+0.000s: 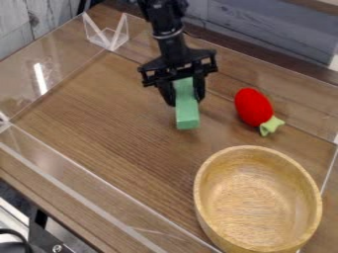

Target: Put the green block in the brown bowl

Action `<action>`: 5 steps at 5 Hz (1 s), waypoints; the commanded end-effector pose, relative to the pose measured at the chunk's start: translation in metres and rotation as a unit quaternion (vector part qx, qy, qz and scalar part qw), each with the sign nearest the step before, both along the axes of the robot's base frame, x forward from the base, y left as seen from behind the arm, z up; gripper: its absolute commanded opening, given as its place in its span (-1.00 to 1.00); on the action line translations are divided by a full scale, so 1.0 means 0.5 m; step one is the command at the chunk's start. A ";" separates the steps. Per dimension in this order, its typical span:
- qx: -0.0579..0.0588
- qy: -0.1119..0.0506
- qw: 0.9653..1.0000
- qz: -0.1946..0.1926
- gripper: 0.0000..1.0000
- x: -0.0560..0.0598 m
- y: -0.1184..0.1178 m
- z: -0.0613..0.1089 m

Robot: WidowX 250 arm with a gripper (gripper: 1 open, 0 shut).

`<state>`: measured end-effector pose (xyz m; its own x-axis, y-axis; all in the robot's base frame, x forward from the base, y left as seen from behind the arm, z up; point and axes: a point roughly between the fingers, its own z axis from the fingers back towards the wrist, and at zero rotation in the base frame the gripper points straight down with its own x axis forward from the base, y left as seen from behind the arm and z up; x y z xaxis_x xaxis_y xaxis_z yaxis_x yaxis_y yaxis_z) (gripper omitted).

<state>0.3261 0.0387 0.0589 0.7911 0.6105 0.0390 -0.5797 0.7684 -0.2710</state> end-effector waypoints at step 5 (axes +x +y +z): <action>0.009 -0.018 0.997 0.078 -1.00 -0.174 -0.290 0.025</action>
<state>0.2354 -0.1049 0.0629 0.6896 0.7214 0.0639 -0.6890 0.6807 -0.2491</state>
